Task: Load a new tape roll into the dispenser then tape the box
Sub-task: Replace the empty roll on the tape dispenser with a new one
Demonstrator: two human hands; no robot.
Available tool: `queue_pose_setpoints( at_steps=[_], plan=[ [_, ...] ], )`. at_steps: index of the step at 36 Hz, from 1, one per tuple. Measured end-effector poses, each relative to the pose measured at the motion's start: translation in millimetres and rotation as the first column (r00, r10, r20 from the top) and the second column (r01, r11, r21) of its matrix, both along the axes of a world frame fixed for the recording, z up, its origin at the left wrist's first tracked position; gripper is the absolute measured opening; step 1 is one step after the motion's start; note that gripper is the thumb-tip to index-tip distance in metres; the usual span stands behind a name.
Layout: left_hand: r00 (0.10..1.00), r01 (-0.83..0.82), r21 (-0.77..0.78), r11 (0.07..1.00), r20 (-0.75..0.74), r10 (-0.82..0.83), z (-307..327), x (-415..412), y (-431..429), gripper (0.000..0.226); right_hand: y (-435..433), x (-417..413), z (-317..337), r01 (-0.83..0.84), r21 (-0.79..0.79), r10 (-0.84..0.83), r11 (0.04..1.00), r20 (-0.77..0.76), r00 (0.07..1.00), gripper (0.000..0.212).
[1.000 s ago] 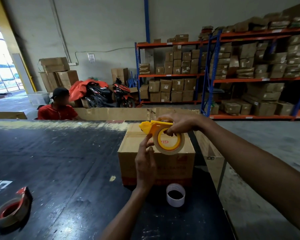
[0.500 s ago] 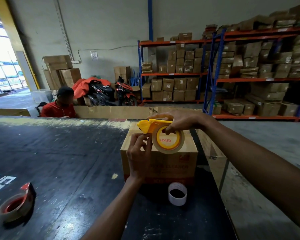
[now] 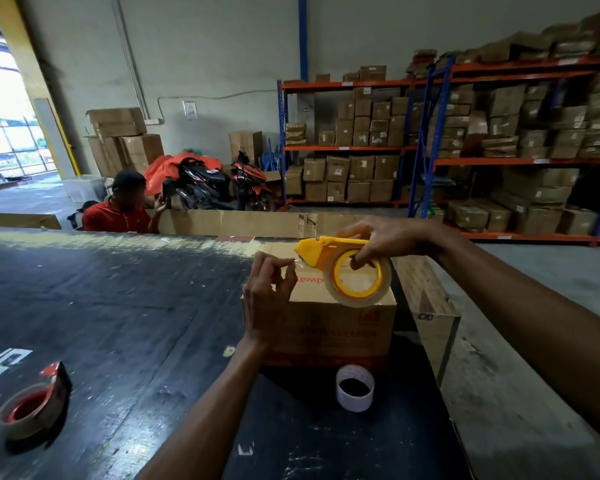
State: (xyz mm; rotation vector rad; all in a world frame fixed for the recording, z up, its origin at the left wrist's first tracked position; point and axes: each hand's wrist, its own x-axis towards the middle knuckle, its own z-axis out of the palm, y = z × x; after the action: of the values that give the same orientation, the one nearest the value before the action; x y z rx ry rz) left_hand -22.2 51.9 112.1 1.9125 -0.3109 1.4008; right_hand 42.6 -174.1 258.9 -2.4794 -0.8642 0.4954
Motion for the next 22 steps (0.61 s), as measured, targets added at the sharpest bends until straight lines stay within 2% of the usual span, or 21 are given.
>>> queue_pose_setpoints(
  at_steps=[3, 6, 8, 10, 14, 17, 19, 22],
  plan=[
    [0.996, 0.075, -0.002, 0.997, -0.052, -0.075, 8.8, 2.9, 3.1, 0.009, 1.1, -3.6, 3.4, -0.008, 0.008, 0.007, 1.000, 0.031, 0.999, 0.071],
    [0.940, 0.261, -0.062, 0.963, -0.210, -0.268, 19.1, 3.6, 5.4, 0.007, 2.3, -6.4, 5.1, -0.027, 0.024, 0.023, 0.999, 0.142, 0.990, 0.070],
    [0.853, 0.372, -0.211, 0.904, -0.305, -0.423, 24.7, 2.6, 5.5, 0.006, 3.6, -7.7, 5.8, -0.038, 0.024, 0.032, 0.999, 0.201, 0.979, 0.070],
    [0.727, 0.437, -0.416, 0.797, -0.358, -0.586, 31.3, 0.8, 4.1, 0.014, 5.5, -9.6, 5.4, -0.038, 0.024, 0.031, 0.999, 0.240, 0.970, 0.071],
    [0.417, 0.354, -0.762, 0.542, -0.390, -0.821, 44.6, -1.6, 3.5, 0.033, 7.9, -10.6, 2.3, -0.022, 0.022, 0.014, 1.000, 0.322, 0.947, 0.073],
    [0.206, 0.267, -0.865, 0.425, -0.380, -0.902, 47.8, 0.4, 7.8, 0.038, 8.2, -10.3, -1.2, -0.018, 0.004, 0.016, 1.000, 0.374, 0.927, 0.078],
    [0.167, 0.230, -0.892, 0.389, -0.357, -0.919, 50.2, 4.6, 10.3, 0.038, 8.5, -11.2, -1.8, -0.016, -0.009, 0.018, 1.000, 0.404, 0.914, 0.078],
    [0.181, 0.154, -0.919, 0.362, -0.334, -0.925, 56.2, 14.7, 11.1, 0.038, 8.3, -11.8, -2.3, 0.013, -0.027, 0.000, 1.000, 0.449, 0.893, 0.078]
  ],
)
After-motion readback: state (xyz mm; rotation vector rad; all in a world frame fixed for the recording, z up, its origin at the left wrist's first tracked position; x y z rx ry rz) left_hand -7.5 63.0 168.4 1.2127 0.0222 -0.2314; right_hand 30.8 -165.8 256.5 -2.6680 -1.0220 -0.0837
